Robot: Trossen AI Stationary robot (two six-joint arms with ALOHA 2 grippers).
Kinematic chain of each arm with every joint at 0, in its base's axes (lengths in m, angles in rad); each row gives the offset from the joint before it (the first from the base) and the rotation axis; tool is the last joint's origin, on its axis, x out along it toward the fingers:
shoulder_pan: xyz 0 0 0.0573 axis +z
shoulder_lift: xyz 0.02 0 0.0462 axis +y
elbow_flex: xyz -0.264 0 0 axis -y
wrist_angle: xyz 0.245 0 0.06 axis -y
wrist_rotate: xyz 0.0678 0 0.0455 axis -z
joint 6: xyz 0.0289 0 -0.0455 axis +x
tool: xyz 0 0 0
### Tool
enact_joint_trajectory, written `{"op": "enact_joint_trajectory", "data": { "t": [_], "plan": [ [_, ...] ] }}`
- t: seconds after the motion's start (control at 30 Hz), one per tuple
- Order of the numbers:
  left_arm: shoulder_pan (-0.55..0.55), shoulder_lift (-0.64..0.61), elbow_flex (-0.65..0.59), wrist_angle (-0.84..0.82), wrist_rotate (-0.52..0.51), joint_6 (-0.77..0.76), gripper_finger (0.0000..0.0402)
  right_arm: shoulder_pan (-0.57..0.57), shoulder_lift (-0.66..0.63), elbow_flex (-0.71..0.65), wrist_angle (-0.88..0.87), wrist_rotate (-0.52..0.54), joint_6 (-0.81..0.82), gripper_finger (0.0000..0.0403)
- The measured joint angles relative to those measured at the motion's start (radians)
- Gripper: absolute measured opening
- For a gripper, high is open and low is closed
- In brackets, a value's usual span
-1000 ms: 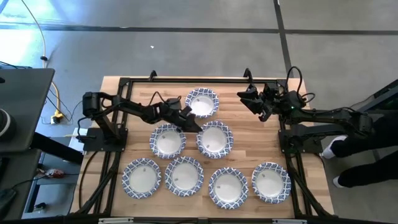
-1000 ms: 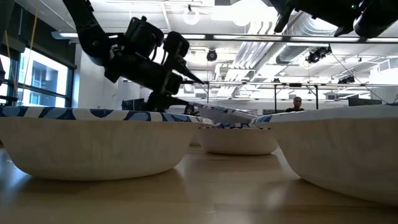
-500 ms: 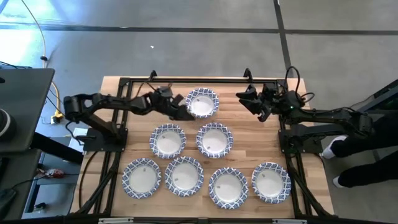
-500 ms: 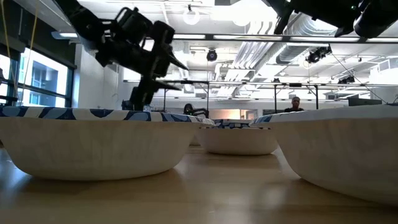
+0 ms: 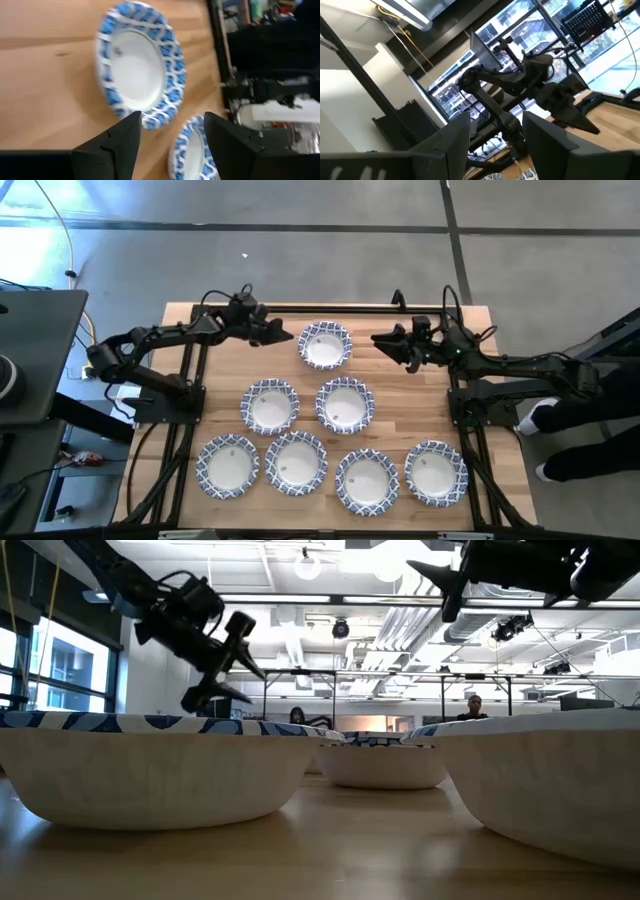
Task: Nest bowls inside each other
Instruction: Stack the white patterned bowl on top of the other white patterned bowl
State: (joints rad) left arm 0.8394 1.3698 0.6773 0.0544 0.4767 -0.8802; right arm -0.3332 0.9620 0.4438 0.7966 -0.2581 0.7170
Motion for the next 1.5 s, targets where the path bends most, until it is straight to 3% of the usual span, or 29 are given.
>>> {"op": "enact_joint_trajectory", "data": {
  "t": [0.2,0.5,0.73,1.5],
  "plan": [
    [0.04,0.08,0.0,0.014,0.017,-0.014,0.0204,0.0,0.0,0.0,0.002,0.015,-0.01,0.0172],
    [0.021,0.249,0.0,0.189,0.074,-0.105,0.0203,0.0,0.0,0.0,0.002,0.014,-0.01,0.0172],
    [0.014,0.338,0.047,0.187,0.088,-0.104,0.0203,0.0,0.0,0.0,0.002,0.014,-0.01,0.0172],
    [0.047,0.355,0.098,0.106,0.056,-0.052,0.0203,0.0,0.0,0.0,0.002,0.013,-0.044,0.0172]
  ]
}}
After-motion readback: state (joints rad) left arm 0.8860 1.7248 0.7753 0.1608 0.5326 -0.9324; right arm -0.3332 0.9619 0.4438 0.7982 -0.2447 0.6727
